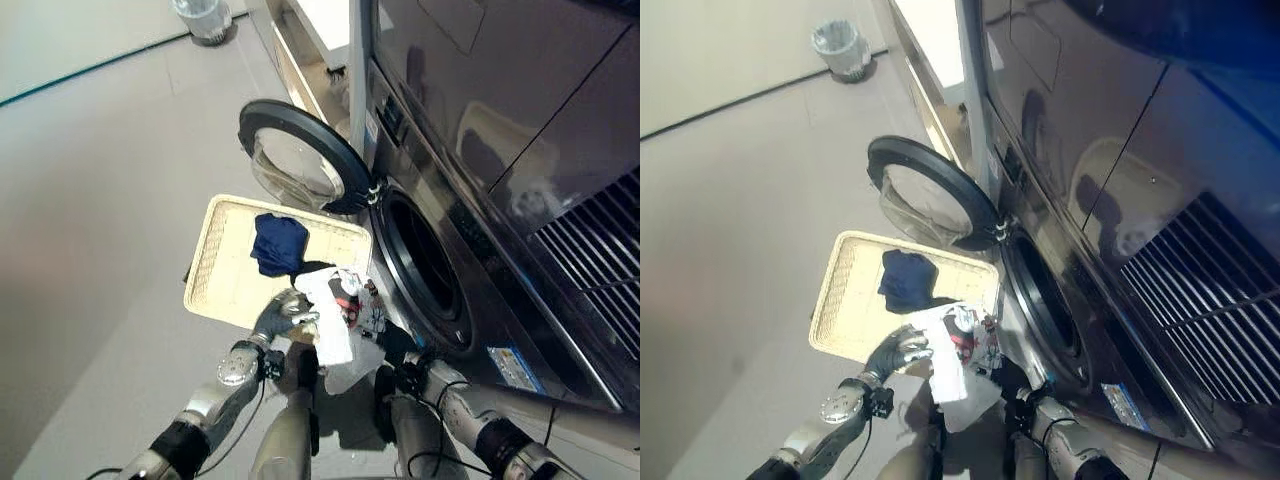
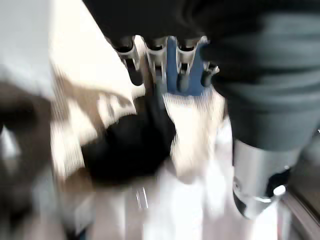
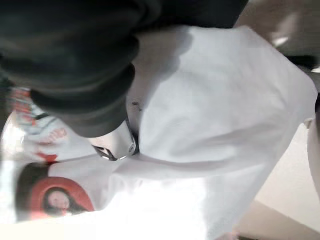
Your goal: Put the clothes into the washing machine.
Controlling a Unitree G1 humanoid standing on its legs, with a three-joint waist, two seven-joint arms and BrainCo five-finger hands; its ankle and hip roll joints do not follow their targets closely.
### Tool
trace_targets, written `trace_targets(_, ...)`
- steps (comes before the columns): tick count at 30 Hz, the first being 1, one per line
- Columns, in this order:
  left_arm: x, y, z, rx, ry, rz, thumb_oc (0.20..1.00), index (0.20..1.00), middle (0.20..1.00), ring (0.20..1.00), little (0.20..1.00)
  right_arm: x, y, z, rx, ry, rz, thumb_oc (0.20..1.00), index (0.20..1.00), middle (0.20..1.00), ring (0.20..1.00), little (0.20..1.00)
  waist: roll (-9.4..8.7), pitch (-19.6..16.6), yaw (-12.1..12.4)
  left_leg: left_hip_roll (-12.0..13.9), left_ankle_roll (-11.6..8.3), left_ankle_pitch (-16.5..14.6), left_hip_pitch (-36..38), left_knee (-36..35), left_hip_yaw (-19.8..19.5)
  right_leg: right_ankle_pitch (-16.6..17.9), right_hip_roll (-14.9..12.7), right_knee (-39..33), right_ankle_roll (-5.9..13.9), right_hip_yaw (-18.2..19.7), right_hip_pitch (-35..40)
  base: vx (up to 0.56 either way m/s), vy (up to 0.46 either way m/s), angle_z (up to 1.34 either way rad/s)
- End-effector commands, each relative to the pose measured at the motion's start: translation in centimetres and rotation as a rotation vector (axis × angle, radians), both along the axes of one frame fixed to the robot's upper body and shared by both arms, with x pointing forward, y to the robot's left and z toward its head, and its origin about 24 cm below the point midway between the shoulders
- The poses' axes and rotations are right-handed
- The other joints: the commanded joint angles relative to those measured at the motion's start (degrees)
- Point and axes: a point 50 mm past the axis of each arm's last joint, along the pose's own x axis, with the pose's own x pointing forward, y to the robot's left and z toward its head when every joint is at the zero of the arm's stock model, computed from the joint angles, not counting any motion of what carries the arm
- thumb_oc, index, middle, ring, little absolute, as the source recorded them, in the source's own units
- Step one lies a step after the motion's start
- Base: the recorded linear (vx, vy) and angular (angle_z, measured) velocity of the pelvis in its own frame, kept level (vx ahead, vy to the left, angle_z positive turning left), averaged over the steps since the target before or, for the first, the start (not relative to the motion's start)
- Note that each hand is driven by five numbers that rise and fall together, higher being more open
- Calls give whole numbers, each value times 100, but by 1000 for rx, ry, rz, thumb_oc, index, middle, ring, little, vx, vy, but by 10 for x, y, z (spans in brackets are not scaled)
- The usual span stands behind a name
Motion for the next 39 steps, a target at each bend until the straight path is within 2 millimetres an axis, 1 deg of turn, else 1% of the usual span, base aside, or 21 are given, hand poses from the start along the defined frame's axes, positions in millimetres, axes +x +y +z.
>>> trace_targets(1,11,10,21,30,-151,169,1000,1000,1000,1000,1000,25,4,31,185,-130,-135,200,200,200,200,200,-124,220,-88,-482,69,-272,122,194,186,909,-151,-1318,357,53,487,46,40,1)
trace_targets(5,9,10,10,39,-133,199,1000,1000,1000,1000,1000,46,-24,39,294,-139,-354,200,200,200,200,200,92,325,-97,-525,64,-202,-156,217,213,954,-195,-1212,346,72,108,60,45,0)
trace_targets(8,6,3,1,11,-107,197,1000,1000,1000,1000,1000,76,-56,74,449,-240,-606,200,200,200,200,200,302,325,-94,-564,71,-161,-409,137,276,1048,-224,-1265,374,104,-247,75,60,-2)
trace_targets(10,5,0,-1,6,-97,195,1000,1000,1000,1000,1000,84,-67,87,512,-279,-681,200,200,200,200,200,362,325,-80,-576,73,-153,-471,113,303,1074,-223,-1281,382,120,-338,68,64,-7)
trace_targets(12,1,-5,-7,-1,-75,189,1000,1000,1000,1000,1000,101,-94,122,642,-379,-817,200,200,200,200,200,494,325,-40,-604,84,-122,-604,48,361,1134,-243,-1314,411,114,-542,58,63,-17)
trace_targets(13,-1,-8,-10,-5,-68,179,1000,1000,1000,1000,1000,110,-114,151,715,-462,-907,200,200,200,200,200,573,325,-1,-614,89,-102,-716,13,395,1165,-251,-1329,427,115,-682,17,30,-11)
trace_targets(14,0,-8,-10,-4,-68,176,1000,1000,1000,1000,1000,111,-117,156,730,-481,-922,200,200,200,200,200,588,325,12,-614,90,-98,-742,8,403,1171,-250,-1329,429,118,-712,11,16,-9)
trace_targets(15,-4,-9,-13,6,-61,170,1000,1000,1000,1000,1000,113,-138,182,790,-592,-1014,200,200,200,200,200,653,325,38,-621,98,-82,-840,-13,427,1194,-253,-1339,439,123,-825,11,0,-11)
trace_targets(16,-4,-9,-13,7,-61,168,1000,1000,1000,1000,1000,112,-142,188,803,-621,-1037,200,200,200,200,200,670,325,51,-621,99,-79,-869,-15,434,1200,-253,-1336,442,125,-856,12,-14,-17)
trace_targets(19,-12,-1,-18,21,-41,173,1000,1000,1000,1000,1000,102,-172,221,919,-821,-1187,200,200,200,200,200,711,325,96,-617,110,-83,-1000,-19,473,1229,-263,-1325,474,101,-1000,24,-29,-10)
trace_targets(22,-20,9,-23,35,-25,183,1000,1000,1000,1000,1000,85,-198,236,1046,-987,-1324,200,200,200,200,200,693,325,108,-607,127,-105,-1060,-12,493,1244,-257,-1320,496,80,-1063,32,-54,0)
trace_targets(23,-24,20,-26,52,-10,191,1000,1000,1000,1000,1000,67,-218,250,1149,-1166,-1417,200,200,200,200,200,669,325,103,-611,148,-132,-1094,2,496,1244,-237,-1306,516,83,-1096,36,-82,1)
trace_targets(24,-25,23,-27,54,-5,194,1000,1000,1000,1000,1000,61,-221,257,1174,-1219,-1447,200,200,200,200,200,661,325,103,-611,153,-137,-1104,5,495,1246,-234,-1306,521,81,-1103,54,-144,-2)
trace_targets(25,-27,32,-27,67,14,203,1000,1000,1000,1000,1000,37,-235,277,1274,-1375,-1574,200,200,200,200,200,615,325,96,-622,166,-165,-1137,28,472,1262,-232,-1301,542,87,-1127,36,-99,-1)
trace_targets(29,-26,43,-24,79,32,205,1000,1000,1000,1000,1000,8,-252,303,1430,-1508,-1675,200,200,200,200,200,572,325,75,-642,166,-212,-1198,84,451,1309,-261,-1305,578,91,-1187,23,-48,2)
trace_targets(30,-26,45,-23,82,37,205,1000,1000,1000,1000,1000,5,-254,310,1478,-1501,-1671,583,583,583,583,583,574,325,67,-647,162,-220,-1214,102,451,1325,-281,-1312,583,96,-1206,20,-14,3)
trace_targets(31,-25,45,-22,83,39,203,1000,1000,1000,1000,1000,4,-254,312,1498,-1488,-1667,837,837,837,837,837,576,325,66,-650,159,-220,-1224,111,454,1333,-290,-1316,587,98,-1215,0,0,0)
trace_targets(32,-24,45,-21,88,44,199,1000,1000,1000,1000,1000,8,-254,315,1532,-1427,-1646,1000,1000,1000,1000,1000,583,325,64,-660,156,-220,-1255,141,466,1357,-313,-1320,596,105,-1247,13,12,-7)
trace_targets(33,-24,44,-20,88,45,197,1000,1000,1000,1000,1000,11,-252,315,1538,-1383,-1630,1000,1000,1000,1000,1000,592,325,62,-665,155,-217,-1271,154,476,1364,-328,-1322,597,104,-1263,14,43,-14)
trace_targets(35,-21,41,-18,74,47,198,1000,1000,1000,1000,1000,39,-245,310,1517,-1078,-1543,1000,1000,1000,1000,1000,625,325,48,-692,150,-206,-1320,187,512,1407,-374,-1352,609,104,-1316,10,72,-14)
trace_targets(39,-18,34,-14,68,12,200,1000,1000,1000,1000,1000,88,-216,277,1319,-574,-1356,1000,1000,1000,1000,1000,633,325,84,-678,154,-162,-1398,150,591,1462,-409,-1445,606,67,-1358,-4,20,-9)
